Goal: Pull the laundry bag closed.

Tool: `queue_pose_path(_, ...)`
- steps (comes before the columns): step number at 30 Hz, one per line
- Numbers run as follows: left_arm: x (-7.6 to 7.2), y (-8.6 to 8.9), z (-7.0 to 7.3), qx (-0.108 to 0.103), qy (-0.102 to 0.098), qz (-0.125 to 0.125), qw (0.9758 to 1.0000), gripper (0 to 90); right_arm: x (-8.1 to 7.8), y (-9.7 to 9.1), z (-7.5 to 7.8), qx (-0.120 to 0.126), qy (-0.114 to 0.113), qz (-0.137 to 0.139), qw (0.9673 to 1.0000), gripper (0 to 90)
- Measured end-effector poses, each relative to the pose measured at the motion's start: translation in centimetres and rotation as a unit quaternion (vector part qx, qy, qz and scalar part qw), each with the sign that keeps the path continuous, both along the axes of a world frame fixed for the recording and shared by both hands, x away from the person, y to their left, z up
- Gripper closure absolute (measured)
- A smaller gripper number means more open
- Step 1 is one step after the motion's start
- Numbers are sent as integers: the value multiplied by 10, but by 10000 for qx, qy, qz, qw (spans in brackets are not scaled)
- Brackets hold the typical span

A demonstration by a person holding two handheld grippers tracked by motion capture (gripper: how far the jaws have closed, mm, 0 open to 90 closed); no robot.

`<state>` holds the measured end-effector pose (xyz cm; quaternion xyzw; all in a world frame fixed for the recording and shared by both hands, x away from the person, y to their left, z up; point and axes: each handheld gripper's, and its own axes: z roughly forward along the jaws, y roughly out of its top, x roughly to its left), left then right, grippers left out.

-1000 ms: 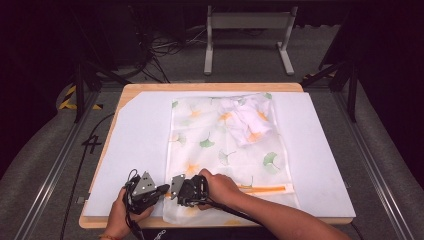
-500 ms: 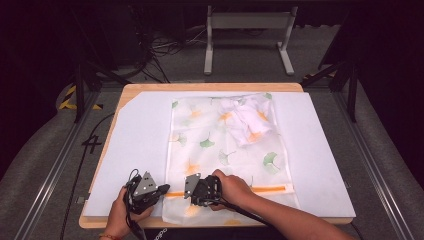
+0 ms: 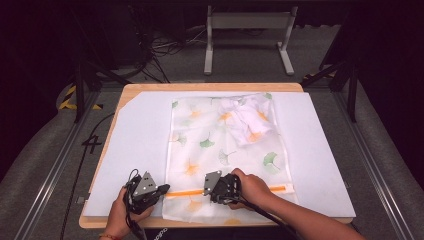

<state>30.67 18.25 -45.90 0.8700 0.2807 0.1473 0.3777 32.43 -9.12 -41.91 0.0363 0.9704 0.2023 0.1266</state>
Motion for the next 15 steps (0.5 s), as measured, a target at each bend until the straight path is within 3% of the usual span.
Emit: queue_pose_path(15, 1, 1, 0, -18, 22, -21, 10000, 900, 1, -53, 0, 176, 61, -471, 9987, 900)
